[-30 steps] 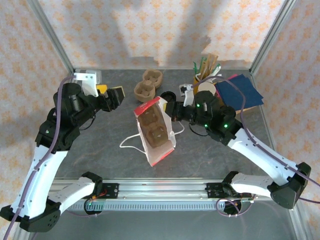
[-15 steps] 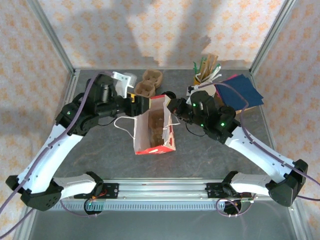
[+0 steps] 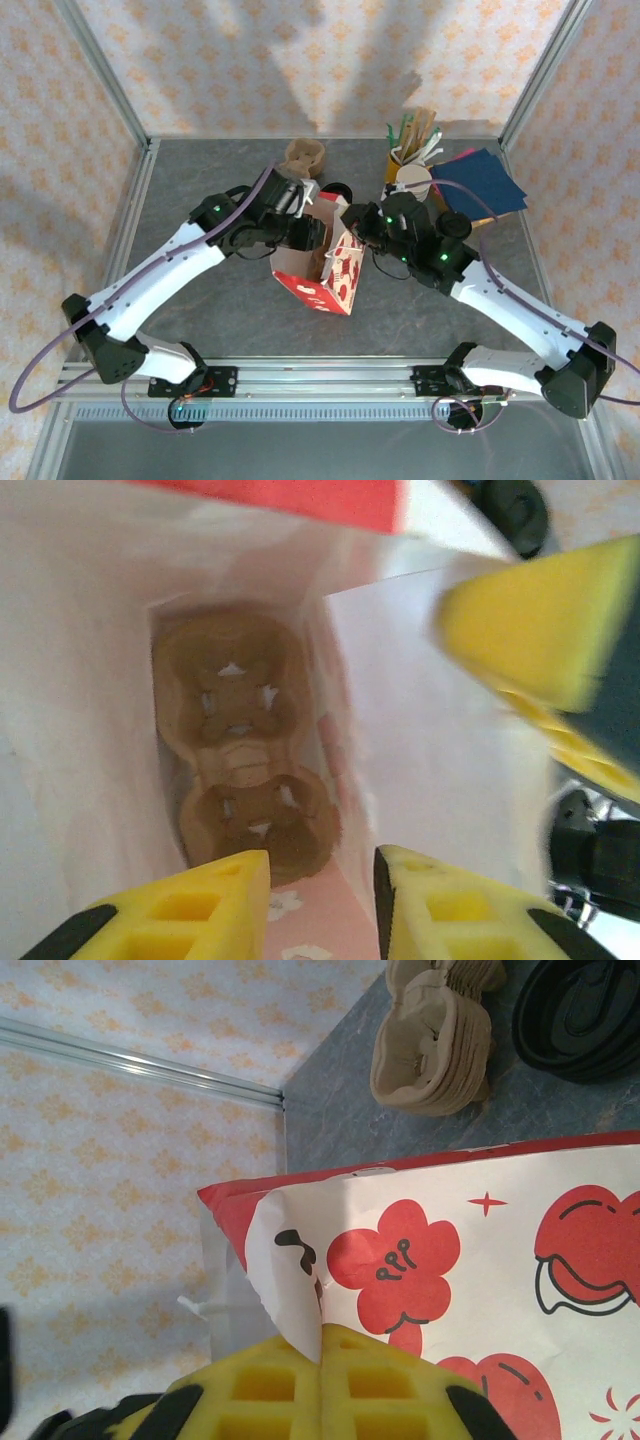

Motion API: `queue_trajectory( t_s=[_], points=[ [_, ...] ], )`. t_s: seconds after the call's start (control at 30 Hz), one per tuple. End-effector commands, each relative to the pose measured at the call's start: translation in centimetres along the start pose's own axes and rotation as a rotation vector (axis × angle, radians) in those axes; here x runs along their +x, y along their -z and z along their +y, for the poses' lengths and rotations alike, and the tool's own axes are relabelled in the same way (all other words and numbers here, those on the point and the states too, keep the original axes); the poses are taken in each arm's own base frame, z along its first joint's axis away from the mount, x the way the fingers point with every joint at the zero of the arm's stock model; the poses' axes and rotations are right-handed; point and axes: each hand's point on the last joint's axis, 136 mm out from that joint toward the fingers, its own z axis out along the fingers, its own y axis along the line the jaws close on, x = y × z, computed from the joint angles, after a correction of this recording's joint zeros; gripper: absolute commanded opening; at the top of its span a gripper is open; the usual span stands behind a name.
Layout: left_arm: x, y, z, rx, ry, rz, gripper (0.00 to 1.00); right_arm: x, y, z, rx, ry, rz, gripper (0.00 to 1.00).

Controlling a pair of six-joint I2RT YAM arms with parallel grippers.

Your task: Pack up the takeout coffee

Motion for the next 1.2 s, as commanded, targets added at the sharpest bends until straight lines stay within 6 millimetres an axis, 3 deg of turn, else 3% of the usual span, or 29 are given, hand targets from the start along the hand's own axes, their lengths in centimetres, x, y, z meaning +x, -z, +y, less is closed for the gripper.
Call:
queue_trajectory(
  t_s=[0.0,0.23,0.4,0.67,0.97,1.17],
  points=[
    [1.3,-2.0,1.7,-0.083,0.033,0.073,0.29,-0.7,0.5,-0.5,-0.002,-0.025,-0.034,0.0],
    [1.6,-5.0,1.8,-0.13,0.02,0.153,0.2,-1.2,1.2,-2.0,-0.02,-0.078,-0.024,0.0],
    [2.7,-7.2,0.3,-0.155,-0.047,0.24,0.2,-1.7,1.9,-3.6,0.007,-0.087,-0.038,0.0],
    [3.6,-9.4,-0.4,-0.213,-0.083,0.331,0.19,-2.0,2.9,-5.4,0.056,-0.072,-0.048,0.0],
    [4.9,-11.6,0.1,-0.233,-0.074,0.4,0.14,-2.1,3.5,-7.0,0.1,-0.052,-0.038,0.0],
    [6.8,-14.0,1.1,-0.258,-0.087,0.481,0.12,-2.1,3.7,-7.5,0.12,-0.04,-0.026,0.0]
  ],
)
